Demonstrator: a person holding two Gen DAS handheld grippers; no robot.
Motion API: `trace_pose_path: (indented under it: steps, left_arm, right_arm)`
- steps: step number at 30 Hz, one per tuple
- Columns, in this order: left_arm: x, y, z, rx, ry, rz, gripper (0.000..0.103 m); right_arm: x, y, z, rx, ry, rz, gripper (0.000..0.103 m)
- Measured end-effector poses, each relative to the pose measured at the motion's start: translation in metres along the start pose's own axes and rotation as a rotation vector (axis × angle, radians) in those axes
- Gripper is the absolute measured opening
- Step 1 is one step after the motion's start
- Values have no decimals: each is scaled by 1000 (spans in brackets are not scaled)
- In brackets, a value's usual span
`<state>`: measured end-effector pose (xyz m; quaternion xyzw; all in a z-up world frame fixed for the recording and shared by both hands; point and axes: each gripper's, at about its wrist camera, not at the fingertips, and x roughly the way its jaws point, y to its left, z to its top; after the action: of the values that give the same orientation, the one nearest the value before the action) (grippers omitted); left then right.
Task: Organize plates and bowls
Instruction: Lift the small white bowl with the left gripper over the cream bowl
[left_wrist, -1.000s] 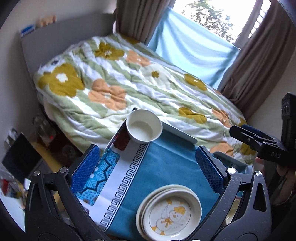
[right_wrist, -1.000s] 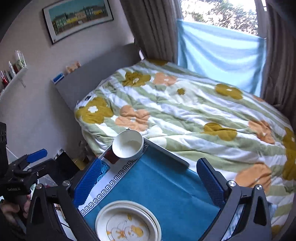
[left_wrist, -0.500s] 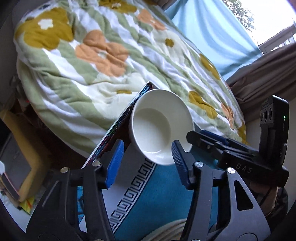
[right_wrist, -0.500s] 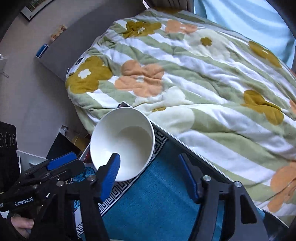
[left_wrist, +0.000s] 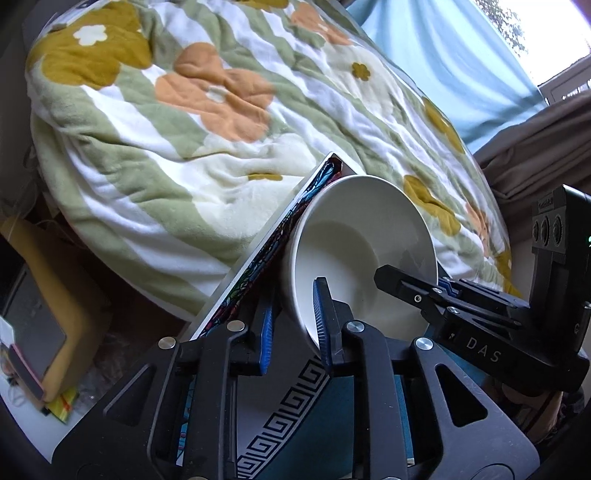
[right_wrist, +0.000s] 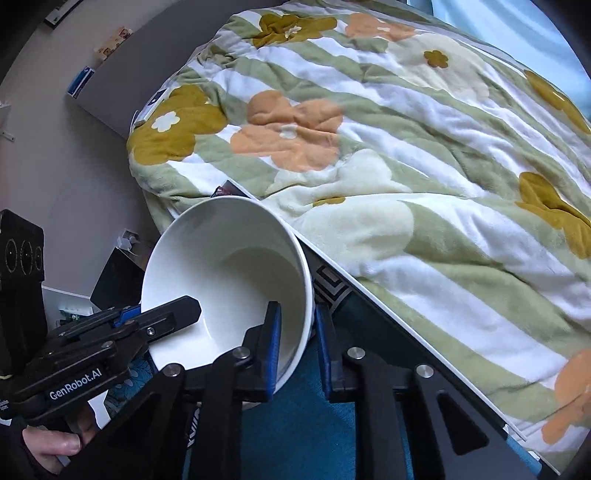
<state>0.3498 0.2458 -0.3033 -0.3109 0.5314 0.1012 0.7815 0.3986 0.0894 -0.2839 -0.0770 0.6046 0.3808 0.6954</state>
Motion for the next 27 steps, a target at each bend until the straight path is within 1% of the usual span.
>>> trace_pose_path:
  steps: [3, 7, 10, 15, 18, 21, 24, 25, 27]
  left_arm:
    - [-4, -5, -2, 28, 2, 13, 17]
    - [-15, -15, -5, 74, -11, 13, 17]
    - [-29, -32, -10, 132, -21, 18, 17]
    - [-60, -69, -26, 225, -38, -5, 17]
    - [-78, -98, -42, 278, -46, -25, 17]
    - [-98, -128, -66, 332, -58, -51, 17]
    - [-117, -160, -98, 384, -67, -73, 17]
    - [-124, -173, -112, 403, -72, -81, 17]
    - [-133, -191, -135, 428, -72, -94, 17]
  right_arm:
    - [-3, 0, -1, 12, -10, -4, 15]
    - [-16, 2, -5, 19, -36, -11, 15]
    - [-36, 3, -13, 39, -66, -23, 15]
    - [-78, -1, -38, 89, -130, -42, 15]
    - [-112, -5, -61, 127, -175, -64, 15]
    - [-149, -9, -92, 160, -226, -93, 15]
    - [-188, -15, -132, 203, -280, -124, 15]
    - [-196, -17, -141, 211, -291, -130, 15]
    - [-219, -24, -173, 243, -313, -145, 15]
